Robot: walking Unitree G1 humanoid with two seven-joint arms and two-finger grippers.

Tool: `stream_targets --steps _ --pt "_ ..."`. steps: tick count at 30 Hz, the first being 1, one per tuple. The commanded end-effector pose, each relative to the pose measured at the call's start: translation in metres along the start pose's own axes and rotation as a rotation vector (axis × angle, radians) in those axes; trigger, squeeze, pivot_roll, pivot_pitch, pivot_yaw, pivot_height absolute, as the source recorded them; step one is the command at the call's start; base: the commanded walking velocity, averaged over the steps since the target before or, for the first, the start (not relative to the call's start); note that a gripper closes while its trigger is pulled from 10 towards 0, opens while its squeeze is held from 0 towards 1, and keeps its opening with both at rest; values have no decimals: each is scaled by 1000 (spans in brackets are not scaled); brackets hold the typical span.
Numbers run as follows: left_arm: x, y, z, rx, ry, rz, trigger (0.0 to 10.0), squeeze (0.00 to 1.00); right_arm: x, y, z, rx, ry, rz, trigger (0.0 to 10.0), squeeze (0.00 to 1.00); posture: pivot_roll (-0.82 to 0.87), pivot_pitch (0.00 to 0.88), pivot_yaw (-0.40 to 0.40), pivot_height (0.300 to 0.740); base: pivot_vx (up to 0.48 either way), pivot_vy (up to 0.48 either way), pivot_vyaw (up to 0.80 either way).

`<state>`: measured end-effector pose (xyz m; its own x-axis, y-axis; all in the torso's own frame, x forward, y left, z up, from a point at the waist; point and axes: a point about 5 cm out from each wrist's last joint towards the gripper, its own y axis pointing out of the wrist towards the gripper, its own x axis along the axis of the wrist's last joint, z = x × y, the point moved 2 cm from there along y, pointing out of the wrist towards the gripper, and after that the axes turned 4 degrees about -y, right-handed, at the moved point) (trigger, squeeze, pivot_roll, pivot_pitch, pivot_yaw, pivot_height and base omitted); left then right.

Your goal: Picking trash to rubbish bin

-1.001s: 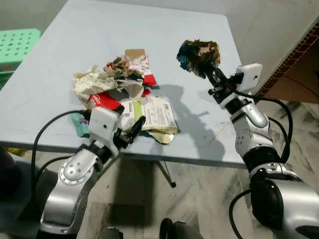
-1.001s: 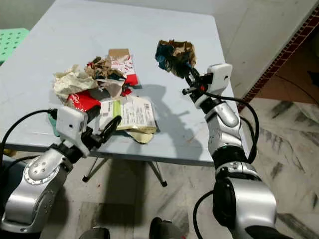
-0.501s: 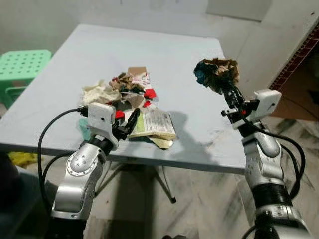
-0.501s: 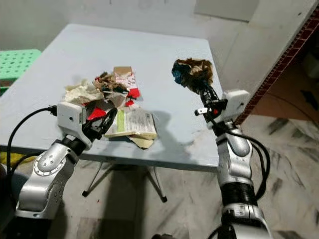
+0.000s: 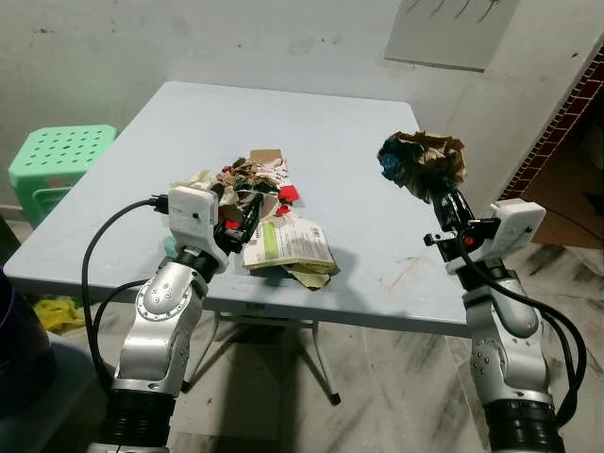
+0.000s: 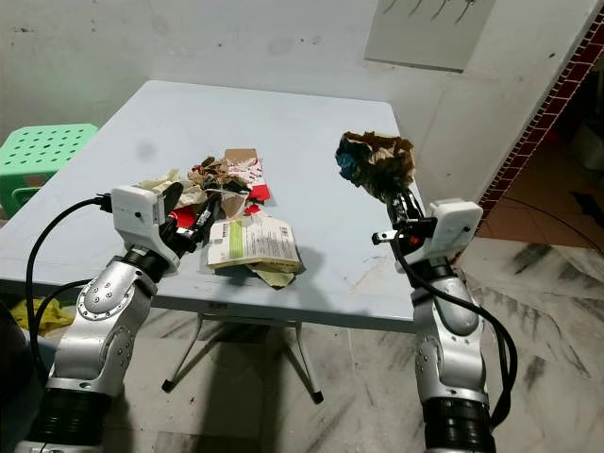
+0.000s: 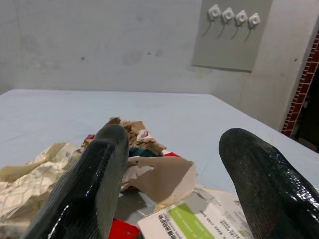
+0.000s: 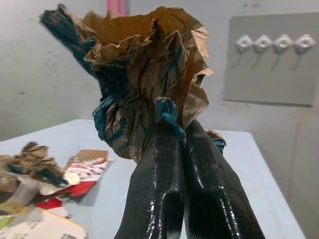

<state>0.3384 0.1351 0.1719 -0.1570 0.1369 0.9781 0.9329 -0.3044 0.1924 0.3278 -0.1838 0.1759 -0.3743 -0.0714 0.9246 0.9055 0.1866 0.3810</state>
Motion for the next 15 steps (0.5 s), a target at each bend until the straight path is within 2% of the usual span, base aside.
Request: stream_targets --steps 1,6,8,15 --pt "2 3 1 9 5 -14 10000 0 4 0 1 -13 -17 -6 10000 0 25 0 -58 740 0 0 0" --pt "1 1 5 23 13 -26 10000 0 3 -8 0 -61 -27 12 10000 0 26 0 -57 740 0 0 0" --pt "-3 -3 8 39 7 -37 10000 0 -7 -18 0 -103 -44 64 10000 0 26 0 -60 740 0 0 0" --pt "-16 -10 11 81 13 -32 10000 0 -22 -33 3 -167 -52 129 10000 0 16 0 -59 740 0 0 0"
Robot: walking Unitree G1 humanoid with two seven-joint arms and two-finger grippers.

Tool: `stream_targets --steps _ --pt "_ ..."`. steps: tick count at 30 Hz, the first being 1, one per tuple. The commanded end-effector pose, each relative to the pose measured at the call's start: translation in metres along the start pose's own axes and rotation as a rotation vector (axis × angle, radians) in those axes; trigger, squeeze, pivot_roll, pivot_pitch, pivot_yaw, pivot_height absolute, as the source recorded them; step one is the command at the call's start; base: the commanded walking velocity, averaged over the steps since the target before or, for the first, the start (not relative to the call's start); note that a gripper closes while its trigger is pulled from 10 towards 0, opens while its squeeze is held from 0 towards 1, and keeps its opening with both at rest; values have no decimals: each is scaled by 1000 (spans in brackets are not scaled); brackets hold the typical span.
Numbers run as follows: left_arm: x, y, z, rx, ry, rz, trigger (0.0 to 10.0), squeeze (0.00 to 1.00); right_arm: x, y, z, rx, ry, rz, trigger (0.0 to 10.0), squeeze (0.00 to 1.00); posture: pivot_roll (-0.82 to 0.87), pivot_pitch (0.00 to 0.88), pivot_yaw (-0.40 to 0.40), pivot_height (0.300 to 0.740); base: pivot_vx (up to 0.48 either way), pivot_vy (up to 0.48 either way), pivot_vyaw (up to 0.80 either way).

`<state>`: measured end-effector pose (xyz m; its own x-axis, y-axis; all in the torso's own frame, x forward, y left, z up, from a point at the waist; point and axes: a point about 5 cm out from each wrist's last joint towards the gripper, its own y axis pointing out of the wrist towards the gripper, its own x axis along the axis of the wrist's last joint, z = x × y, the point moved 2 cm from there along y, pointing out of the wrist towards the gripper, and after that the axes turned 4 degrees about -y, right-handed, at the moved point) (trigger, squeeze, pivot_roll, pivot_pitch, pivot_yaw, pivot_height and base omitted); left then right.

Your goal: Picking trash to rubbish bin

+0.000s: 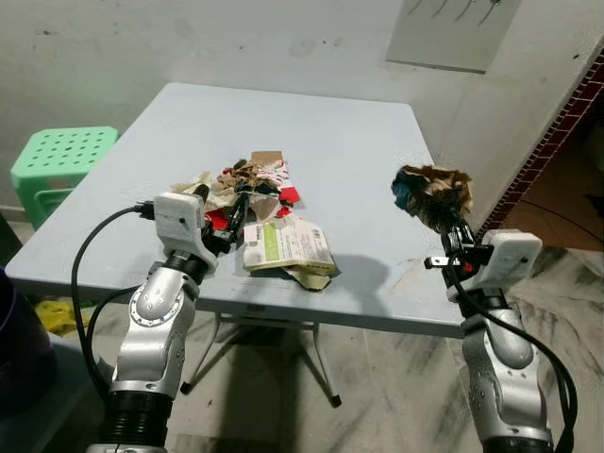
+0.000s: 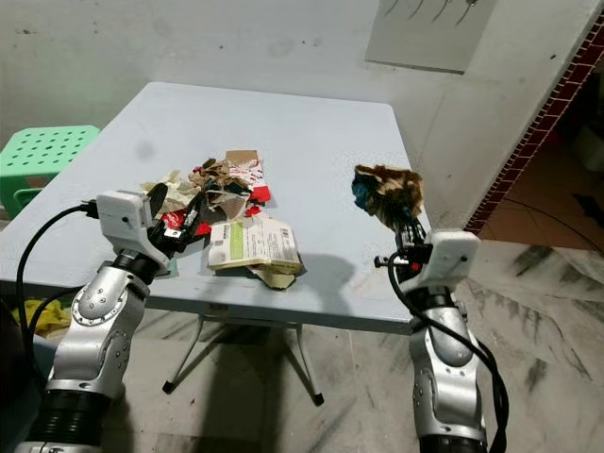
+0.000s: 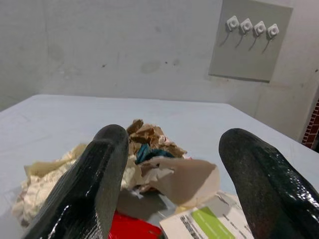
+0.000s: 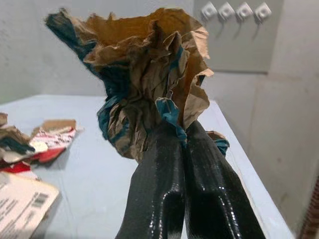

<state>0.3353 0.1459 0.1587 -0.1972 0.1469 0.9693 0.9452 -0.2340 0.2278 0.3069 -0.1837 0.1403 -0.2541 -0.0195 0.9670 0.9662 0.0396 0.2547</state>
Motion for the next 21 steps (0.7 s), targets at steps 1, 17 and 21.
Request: stream_targets --steps 1,17,21 --pt "-5 -1 1 13 12 10 10000 0 3 -1 -2 -13 -14 -5 10000 0 16 0 -59 740 0 0 0" --pt "-18 -4 9 63 -1 53 10000 0 -10 -17 -1 -65 -44 53 10000 0 -7 0 -39 740 0 0 0" --pt "-17 -3 14 76 1 47 10000 0 -10 -16 -4 -80 -54 59 10000 0 -8 0 -35 740 0 0 0"
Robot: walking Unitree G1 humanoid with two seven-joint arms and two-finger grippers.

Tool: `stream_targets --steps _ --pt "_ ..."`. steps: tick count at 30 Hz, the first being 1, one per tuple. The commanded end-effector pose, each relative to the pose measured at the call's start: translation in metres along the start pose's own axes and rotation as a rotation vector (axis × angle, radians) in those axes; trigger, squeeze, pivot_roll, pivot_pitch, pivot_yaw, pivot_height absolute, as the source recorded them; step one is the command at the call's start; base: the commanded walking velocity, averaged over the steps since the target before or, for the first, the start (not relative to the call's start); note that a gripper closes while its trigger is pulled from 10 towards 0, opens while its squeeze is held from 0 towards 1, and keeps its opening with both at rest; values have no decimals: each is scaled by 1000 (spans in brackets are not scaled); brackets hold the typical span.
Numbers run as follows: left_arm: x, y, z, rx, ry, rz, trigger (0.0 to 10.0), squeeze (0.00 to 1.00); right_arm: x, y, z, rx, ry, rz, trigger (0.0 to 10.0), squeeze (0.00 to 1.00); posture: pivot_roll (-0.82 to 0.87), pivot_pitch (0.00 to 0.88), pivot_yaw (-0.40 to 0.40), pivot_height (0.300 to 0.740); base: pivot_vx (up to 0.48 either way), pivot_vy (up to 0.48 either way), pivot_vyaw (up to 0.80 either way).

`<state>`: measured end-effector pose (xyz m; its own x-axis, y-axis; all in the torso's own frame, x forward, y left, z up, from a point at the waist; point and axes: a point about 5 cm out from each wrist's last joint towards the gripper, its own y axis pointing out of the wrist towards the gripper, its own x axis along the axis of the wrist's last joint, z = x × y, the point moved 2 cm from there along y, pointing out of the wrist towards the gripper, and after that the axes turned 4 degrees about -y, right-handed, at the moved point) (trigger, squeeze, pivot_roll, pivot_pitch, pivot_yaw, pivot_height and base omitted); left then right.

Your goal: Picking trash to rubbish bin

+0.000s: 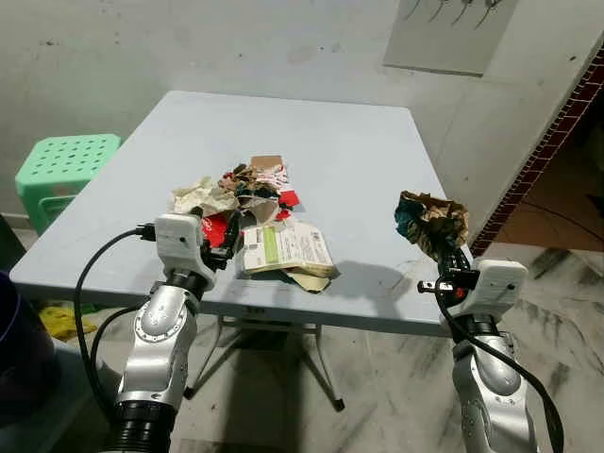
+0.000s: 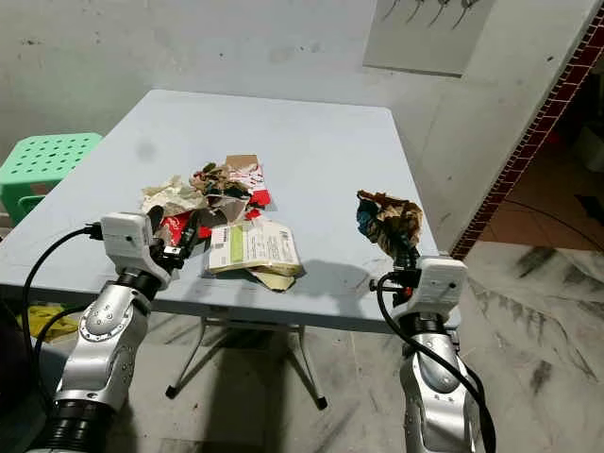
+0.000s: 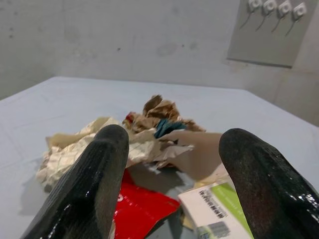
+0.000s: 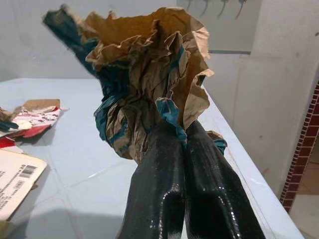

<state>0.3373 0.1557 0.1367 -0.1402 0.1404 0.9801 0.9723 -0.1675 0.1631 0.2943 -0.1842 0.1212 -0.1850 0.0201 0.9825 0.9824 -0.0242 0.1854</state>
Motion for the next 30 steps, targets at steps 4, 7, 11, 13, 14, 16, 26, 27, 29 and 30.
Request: stream_targets --steps 4,7,11,13,14,16,26,27,29,30 --pt "5 5 3 0 20 -17 10000 0 3 1 -5 -7 -48 12 10000 0 -11 0 -30 740 0 0 0" --pt "6 7 2 -7 21 -19 10000 0 3 2 -4 -4 -23 11 10000 0 -13 0 -31 740 0 0 0" --pt "7 9 0 -17 19 -19 10000 0 4 3 -2 9 -37 6 10000 0 -14 0 -31 740 0 0 600" --pt "6 11 0 -19 19 -19 10000 0 4 4 -2 14 -41 8 10000 0 -16 0 -29 740 0 0 800" --pt "6 11 0 -19 18 -19 10000 0 4 4 -2 14 -42 9 10000 0 -18 0 -28 740 0 0 800" --pt "7 12 0 -19 17 -19 10000 0 4 4 -2 15 -41 8 10000 0 -18 0 -27 740 0 0 800" --pt "7 17 1 -29 17 -19 10000 0 4 4 1 23 -43 6 10000 0 -27 0 -26 740 0 155 800" --pt "7 17 1 -29 18 -20 10000 0 4 4 1 23 -44 6 10000 0 -28 0 -27 740 0 442 800" --pt "7 18 1 -28 18 -20 10000 0 4 4 1 26 -48 7 10000 0 -28 0 -30 740 0 442 800" --pt "7 18 1 -28 18 -20 10000 0 4 4 1 26 -48 7 10000 0 -28 0 -30 740 0 442 800"
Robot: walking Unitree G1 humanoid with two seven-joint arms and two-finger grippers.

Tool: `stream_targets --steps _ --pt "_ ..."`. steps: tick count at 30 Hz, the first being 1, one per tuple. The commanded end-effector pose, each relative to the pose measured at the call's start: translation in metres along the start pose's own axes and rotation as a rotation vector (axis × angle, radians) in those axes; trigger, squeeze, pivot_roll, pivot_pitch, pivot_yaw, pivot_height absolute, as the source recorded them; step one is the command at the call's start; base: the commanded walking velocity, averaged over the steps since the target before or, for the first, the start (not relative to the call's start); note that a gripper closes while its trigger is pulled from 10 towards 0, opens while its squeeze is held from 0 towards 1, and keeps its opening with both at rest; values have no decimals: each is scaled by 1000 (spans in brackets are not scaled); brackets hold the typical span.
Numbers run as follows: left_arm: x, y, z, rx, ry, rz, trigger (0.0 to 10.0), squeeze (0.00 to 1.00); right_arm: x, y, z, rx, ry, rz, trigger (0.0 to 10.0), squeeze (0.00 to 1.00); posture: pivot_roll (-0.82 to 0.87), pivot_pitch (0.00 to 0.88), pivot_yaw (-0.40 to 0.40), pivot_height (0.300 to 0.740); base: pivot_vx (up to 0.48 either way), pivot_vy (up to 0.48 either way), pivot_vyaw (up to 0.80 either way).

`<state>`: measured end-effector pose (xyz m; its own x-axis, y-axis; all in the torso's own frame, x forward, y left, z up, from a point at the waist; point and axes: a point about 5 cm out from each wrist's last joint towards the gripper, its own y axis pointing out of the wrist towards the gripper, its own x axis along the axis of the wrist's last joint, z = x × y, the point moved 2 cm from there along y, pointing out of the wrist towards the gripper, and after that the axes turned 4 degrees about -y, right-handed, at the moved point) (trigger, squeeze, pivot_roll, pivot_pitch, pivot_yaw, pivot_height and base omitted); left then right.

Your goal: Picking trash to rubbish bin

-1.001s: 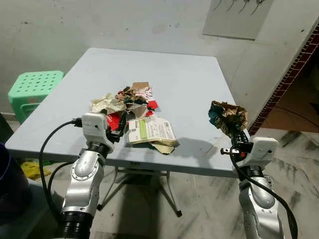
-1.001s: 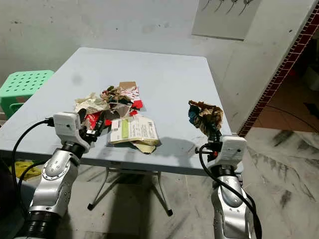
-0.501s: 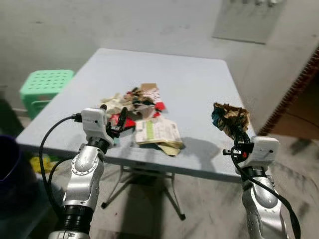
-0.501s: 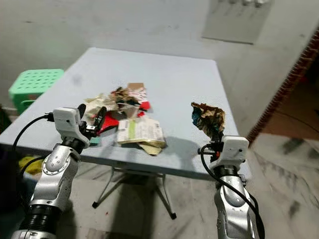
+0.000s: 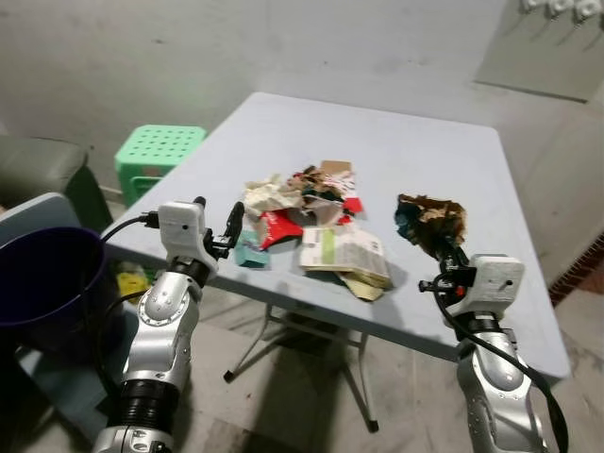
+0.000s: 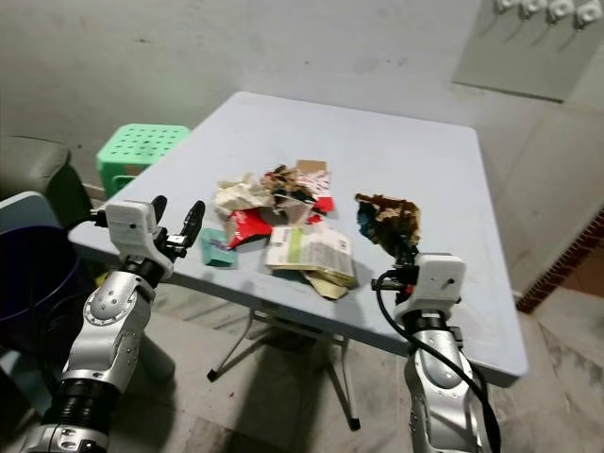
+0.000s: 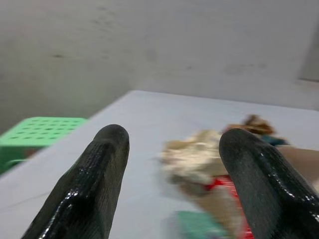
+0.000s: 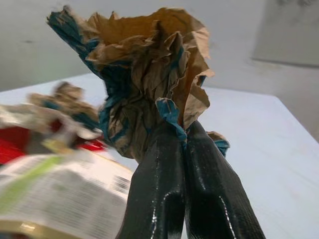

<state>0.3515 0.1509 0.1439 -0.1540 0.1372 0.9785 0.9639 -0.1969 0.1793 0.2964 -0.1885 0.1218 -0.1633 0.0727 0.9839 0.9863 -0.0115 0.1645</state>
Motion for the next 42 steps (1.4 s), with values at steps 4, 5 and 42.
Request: stream_targets --steps 4,5,42 --pt "2 2 2 -1 12 -10 10000 0 4 3 4 17 4 -15 10000 0 -26 0 -34 740 0 444 800" --pt "2 2 2 -1 11 -9 10000 0 4 3 4 17 4 -16 10000 0 -25 0 -35 740 0 442 800" --pt "-5 -1 0 62 24 37 10000 0 9 11 7 95 -15 -15 10000 0 11 0 -68 740 0 71 800"
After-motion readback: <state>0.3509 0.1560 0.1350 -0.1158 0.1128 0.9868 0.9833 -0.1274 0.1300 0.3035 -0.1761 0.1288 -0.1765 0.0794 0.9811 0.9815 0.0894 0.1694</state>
